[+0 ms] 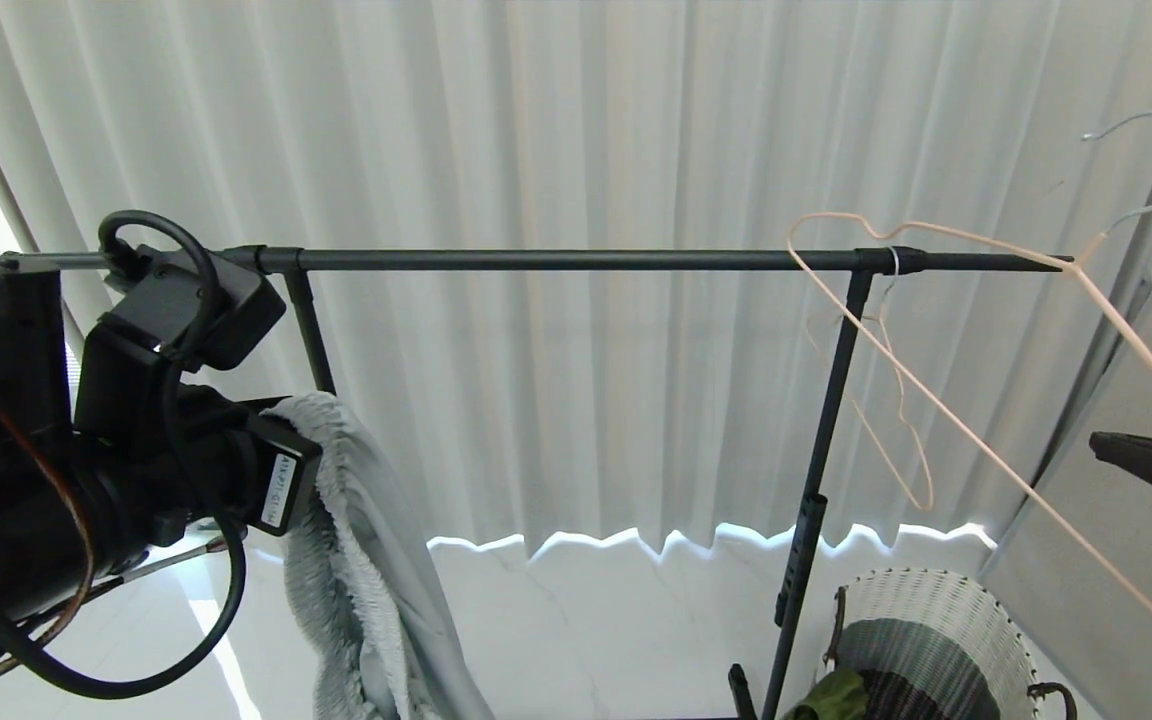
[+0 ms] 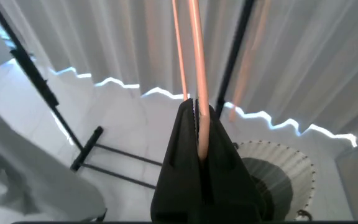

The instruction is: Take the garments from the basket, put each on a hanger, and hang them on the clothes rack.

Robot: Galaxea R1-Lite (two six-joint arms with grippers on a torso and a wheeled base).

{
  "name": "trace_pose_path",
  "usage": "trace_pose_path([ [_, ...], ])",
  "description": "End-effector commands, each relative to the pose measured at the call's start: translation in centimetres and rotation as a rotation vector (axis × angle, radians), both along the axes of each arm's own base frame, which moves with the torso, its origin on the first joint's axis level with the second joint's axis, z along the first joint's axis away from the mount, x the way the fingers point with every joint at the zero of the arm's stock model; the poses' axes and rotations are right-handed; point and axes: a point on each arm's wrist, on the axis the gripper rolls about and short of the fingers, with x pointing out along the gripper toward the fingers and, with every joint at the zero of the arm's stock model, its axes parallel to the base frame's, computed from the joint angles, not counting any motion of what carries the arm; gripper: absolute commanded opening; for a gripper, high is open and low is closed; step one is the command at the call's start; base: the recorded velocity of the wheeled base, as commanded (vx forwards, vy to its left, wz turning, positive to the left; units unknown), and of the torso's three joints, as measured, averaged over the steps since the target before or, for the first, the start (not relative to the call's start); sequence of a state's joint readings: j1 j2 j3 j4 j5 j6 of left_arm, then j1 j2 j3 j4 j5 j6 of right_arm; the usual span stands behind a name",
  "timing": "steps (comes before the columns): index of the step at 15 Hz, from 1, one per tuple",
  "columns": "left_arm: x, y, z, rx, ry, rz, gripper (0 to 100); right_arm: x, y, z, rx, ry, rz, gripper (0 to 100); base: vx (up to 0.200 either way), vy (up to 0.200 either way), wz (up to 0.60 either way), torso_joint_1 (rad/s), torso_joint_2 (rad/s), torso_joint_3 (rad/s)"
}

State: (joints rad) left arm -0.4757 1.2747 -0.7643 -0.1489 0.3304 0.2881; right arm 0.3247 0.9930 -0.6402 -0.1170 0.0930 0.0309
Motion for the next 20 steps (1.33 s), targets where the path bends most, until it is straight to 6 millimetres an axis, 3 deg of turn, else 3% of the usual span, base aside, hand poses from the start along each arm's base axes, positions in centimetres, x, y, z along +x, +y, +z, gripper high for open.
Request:
trace_pose_path([
  [1,0.0,0.0,0.0,0.002,0.002,0.001,0,0.0,0.3,-0.1,-0.001,0.005,0.022,0,0.000,0.200,0.00,0.002,0.00,0.002],
  [6,0.0,0.0,0.0,0.000,0.001,0.000,0,0.3,1.6,-0.6,-0.014,0.041,0.113,0,0.000,0.120,0.00,0.000,0.00,0.000],
  [11,-0.1,0.1,-0.5,0.009,0.015,0.002,0,0.7,5.2,-2.5,-0.066,0.144,0.310,0,0.000,0.000,0.00,0.000,0.00,0.000],
  [15,0.2,0.1,-1.0,0.033,0.030,0.043,0,-1.2,7.1,-5.0,-0.091,0.251,0.483,0,0.000,0.000,0.00,0.000,0.00,0.000],
  [20,1.7,0.0,-2.0,0.056,0.071,0.108,0,-2.8,7.7,-4.7,-0.034,0.282,0.600,0,0.000,0.000,0.00,0.000,0.00,0.000],
])
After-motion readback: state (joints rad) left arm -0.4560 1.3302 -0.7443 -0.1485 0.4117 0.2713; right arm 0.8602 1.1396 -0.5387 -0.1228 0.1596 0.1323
